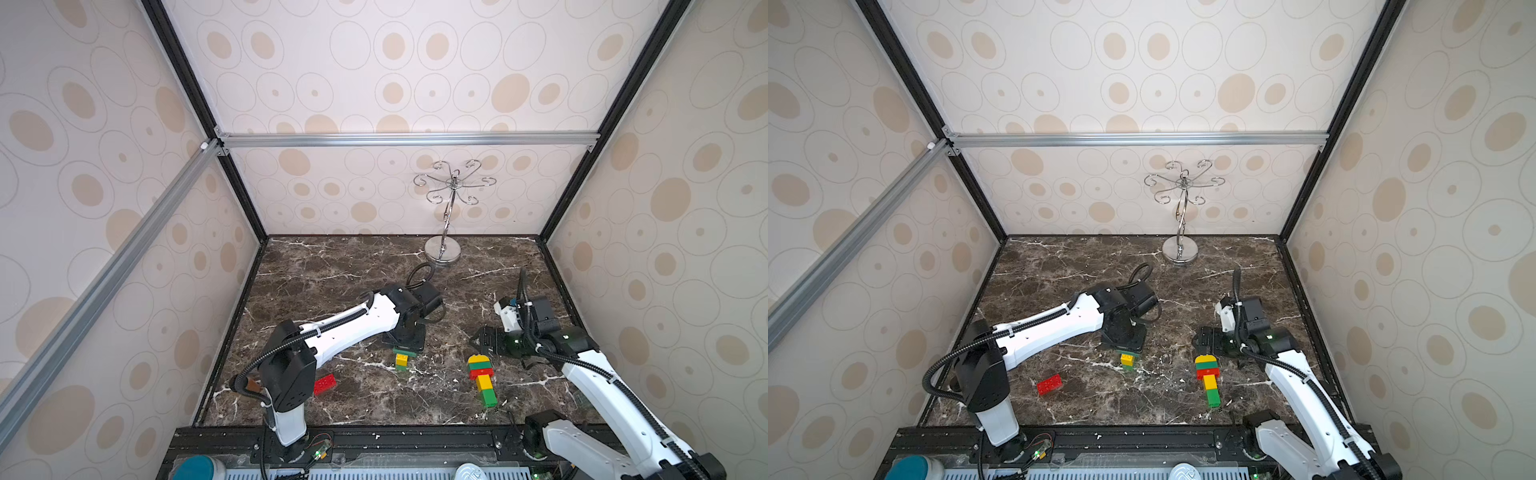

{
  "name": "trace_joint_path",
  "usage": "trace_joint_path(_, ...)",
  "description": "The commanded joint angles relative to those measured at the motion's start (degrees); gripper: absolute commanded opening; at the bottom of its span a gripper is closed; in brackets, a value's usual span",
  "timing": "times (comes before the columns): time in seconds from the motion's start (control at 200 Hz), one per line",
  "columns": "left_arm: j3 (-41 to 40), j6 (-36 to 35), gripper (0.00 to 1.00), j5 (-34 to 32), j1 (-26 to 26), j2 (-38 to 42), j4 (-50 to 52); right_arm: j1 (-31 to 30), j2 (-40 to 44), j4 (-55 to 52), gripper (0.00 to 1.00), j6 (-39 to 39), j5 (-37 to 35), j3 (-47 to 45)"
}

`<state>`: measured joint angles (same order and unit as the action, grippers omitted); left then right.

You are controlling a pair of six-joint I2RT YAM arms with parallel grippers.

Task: Assemble an ice cream with lego
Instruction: Assemble the lego brick with the lego brick.

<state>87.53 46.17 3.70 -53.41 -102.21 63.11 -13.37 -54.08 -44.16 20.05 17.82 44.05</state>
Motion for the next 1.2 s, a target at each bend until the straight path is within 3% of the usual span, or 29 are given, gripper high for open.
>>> trace_joint_path(0.0,-1.41,-1.35,0.29,-1.18,-0.12,0.5,1.07,0.45,0.56,-0.48,0.98,-0.51,-0.26,-0.46)
trace_joint_path(0.885,-3.41,-2.97,0.29,2.08,-0.21,0.16,-2.24,0.45,0.12,-0.48,0.98,-0.54,-0.35,-0.5)
trace_joint_path(1.196,-4.17,-2.12,0.29,0.09,-0.07,0.35,-0.31,0.45,0.16,-0.5,0.99,-0.54,-0.25,-0.46)
